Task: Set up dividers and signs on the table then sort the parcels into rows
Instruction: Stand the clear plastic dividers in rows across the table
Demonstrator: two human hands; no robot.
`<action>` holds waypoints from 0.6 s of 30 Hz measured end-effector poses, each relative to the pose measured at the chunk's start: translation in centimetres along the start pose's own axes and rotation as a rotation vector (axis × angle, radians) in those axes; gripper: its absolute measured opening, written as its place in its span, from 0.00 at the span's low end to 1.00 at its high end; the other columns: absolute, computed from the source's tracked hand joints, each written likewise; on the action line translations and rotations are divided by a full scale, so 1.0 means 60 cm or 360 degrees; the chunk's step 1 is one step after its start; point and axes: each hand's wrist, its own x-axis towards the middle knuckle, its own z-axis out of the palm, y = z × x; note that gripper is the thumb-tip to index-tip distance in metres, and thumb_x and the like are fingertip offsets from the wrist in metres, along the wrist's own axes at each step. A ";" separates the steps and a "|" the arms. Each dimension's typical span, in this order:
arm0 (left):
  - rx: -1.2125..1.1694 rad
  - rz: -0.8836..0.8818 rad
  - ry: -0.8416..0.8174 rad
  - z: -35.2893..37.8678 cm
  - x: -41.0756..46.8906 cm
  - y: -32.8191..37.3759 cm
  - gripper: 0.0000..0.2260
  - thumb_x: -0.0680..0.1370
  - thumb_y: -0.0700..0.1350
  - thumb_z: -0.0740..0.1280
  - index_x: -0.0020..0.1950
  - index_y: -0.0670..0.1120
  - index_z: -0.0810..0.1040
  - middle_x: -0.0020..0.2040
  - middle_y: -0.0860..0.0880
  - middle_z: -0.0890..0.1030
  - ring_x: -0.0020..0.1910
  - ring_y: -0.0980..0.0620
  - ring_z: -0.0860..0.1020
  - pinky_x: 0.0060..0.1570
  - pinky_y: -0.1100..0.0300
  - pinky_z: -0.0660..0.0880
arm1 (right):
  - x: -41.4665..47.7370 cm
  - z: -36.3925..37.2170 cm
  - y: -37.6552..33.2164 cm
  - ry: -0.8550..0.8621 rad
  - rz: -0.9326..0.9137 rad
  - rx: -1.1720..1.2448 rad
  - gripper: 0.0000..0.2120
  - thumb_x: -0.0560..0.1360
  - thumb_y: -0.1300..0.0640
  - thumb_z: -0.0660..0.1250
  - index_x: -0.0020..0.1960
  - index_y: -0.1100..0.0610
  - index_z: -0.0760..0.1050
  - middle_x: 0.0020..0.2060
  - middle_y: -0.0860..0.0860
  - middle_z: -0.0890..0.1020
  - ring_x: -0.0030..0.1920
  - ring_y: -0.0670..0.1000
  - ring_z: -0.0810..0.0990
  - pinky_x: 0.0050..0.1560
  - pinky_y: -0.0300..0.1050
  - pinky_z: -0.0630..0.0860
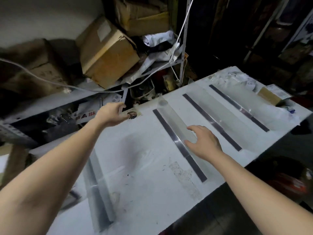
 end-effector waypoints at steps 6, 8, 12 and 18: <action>0.0120 -0.0291 0.0096 -0.038 -0.213 -0.017 0.26 0.78 0.60 0.66 0.73 0.49 0.73 0.69 0.46 0.78 0.67 0.43 0.76 0.63 0.47 0.75 | -0.040 0.013 -0.090 -0.0075 -0.0264 -0.0072 0.27 0.77 0.46 0.71 0.74 0.48 0.69 0.69 0.50 0.75 0.68 0.54 0.73 0.60 0.53 0.75; 0.0120 -0.0425 0.0117 -0.041 -0.276 -0.026 0.26 0.79 0.60 0.66 0.74 0.50 0.71 0.71 0.46 0.77 0.69 0.43 0.75 0.65 0.45 0.74 | -0.056 0.026 -0.123 -0.0094 -0.0367 -0.0125 0.27 0.77 0.46 0.70 0.74 0.47 0.69 0.69 0.49 0.75 0.68 0.54 0.73 0.59 0.53 0.75; 0.0068 -0.0634 0.0136 -0.032 -0.384 -0.046 0.28 0.80 0.59 0.66 0.77 0.50 0.69 0.73 0.46 0.74 0.70 0.43 0.74 0.65 0.45 0.74 | -0.091 0.057 -0.185 -0.0176 -0.0604 -0.0154 0.27 0.77 0.47 0.71 0.73 0.49 0.69 0.69 0.49 0.75 0.71 0.53 0.71 0.62 0.54 0.75; 0.0020 -0.0778 0.0147 0.006 -0.485 -0.084 0.25 0.80 0.56 0.66 0.76 0.51 0.69 0.72 0.47 0.75 0.68 0.45 0.76 0.64 0.47 0.75 | -0.142 0.108 -0.262 -0.0294 -0.0754 -0.0172 0.26 0.77 0.49 0.70 0.73 0.48 0.69 0.69 0.48 0.75 0.71 0.51 0.70 0.59 0.50 0.74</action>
